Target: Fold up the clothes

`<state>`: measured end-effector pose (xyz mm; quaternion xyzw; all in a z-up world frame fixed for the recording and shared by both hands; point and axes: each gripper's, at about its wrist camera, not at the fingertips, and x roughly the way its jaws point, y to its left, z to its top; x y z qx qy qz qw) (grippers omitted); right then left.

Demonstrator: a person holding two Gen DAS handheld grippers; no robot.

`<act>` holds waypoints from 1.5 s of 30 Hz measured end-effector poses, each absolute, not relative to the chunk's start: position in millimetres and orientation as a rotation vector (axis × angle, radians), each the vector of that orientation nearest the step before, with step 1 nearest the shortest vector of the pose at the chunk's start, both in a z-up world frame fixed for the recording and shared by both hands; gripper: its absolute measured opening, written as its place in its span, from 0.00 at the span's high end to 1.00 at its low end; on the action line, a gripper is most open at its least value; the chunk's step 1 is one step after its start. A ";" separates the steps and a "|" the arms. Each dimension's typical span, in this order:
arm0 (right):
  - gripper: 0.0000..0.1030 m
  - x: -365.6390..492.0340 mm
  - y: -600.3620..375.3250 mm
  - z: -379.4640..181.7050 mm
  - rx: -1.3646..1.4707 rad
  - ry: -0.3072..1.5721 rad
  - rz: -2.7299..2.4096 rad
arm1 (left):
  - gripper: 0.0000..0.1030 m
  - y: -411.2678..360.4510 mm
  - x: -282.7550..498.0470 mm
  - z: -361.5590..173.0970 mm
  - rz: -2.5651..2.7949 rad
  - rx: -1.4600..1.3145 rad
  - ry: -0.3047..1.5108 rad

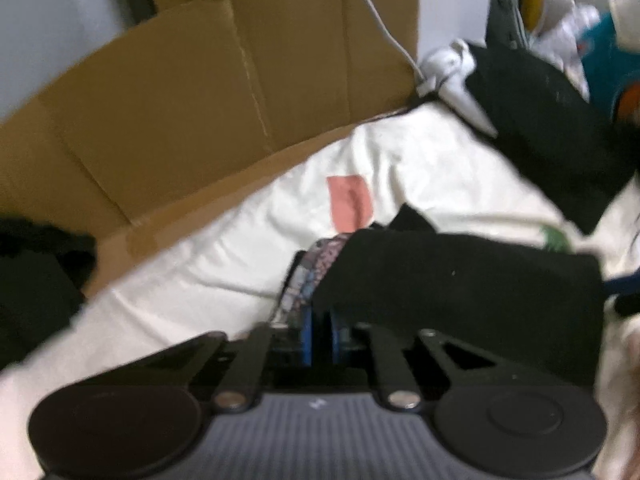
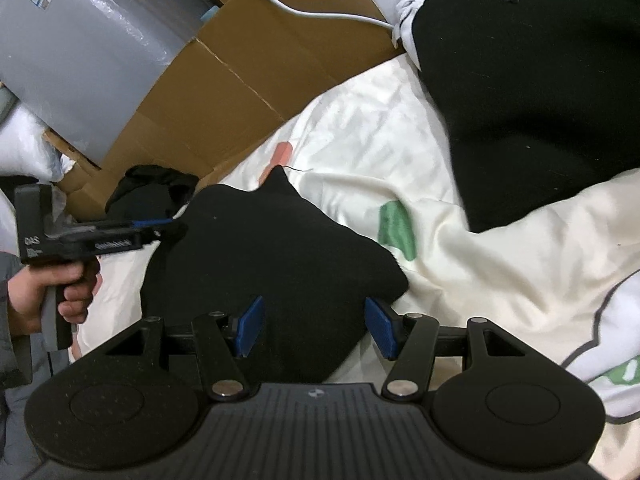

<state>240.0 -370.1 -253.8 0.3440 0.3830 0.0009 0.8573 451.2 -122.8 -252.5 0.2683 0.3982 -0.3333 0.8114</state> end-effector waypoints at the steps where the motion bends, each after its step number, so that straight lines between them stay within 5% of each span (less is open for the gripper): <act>1: 0.41 240.1 -367.6 -253.4 0.719 0.803 -0.001 | 0.96 -123.3 451.7 -252.0 -0.716 0.587 0.845; 13: 0.41 248.5 -355.7 -262.1 0.696 0.849 -0.044 | 0.94 -111.2 477.3 -253.3 -0.610 0.529 0.877; 17: 0.41 250.3 -355.9 -263.8 0.707 0.855 -0.042 | 0.79 -107.7 483.8 -246.6 -0.579 0.489 0.890; 19: 0.41 250.1 -356.5 -263.6 0.714 0.856 -0.043 | 0.53 -104.3 489.2 -238.6 -0.576 0.456 0.894; 21: 0.41 249.9 -357.6 -263.8 0.726 0.858 -0.046 | 0.38 -100.9 494.0 -232.3 -0.576 0.422 0.893; 45: 0.41 255.2 -372.0 -273.5 0.804 0.843 -0.067 | 0.26 -118.0 511.9 -272.7 -0.792 0.338 1.125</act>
